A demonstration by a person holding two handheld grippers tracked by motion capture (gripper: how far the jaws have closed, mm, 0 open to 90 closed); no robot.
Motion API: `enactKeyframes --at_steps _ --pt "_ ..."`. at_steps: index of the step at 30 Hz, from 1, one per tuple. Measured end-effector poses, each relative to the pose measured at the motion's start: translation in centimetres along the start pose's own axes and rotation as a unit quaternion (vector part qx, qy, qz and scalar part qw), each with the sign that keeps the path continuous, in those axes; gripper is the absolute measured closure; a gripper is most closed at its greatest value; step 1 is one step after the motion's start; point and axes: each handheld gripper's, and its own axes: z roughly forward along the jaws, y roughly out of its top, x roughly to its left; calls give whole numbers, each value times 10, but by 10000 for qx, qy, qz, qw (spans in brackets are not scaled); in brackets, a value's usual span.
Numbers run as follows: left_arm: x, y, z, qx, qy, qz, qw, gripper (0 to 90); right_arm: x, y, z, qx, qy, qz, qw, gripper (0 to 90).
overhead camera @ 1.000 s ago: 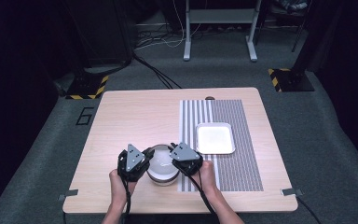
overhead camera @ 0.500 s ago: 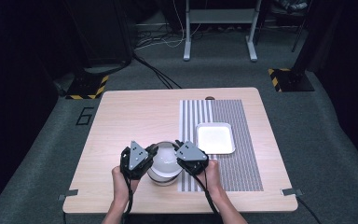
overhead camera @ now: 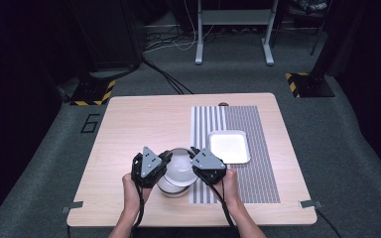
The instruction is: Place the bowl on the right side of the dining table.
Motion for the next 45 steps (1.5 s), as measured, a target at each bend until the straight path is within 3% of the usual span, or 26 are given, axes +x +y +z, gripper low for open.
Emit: enactKeyframes --at_steps 27,45 --pt "-5 17 14 -94 -200 25 9998 814 -16 -1 -11 -25 -234 73 9997 821" --pt "-8 26 29 -29 -313 118 9994 817 -28 -6 -13 30 -367 177 9992 821"
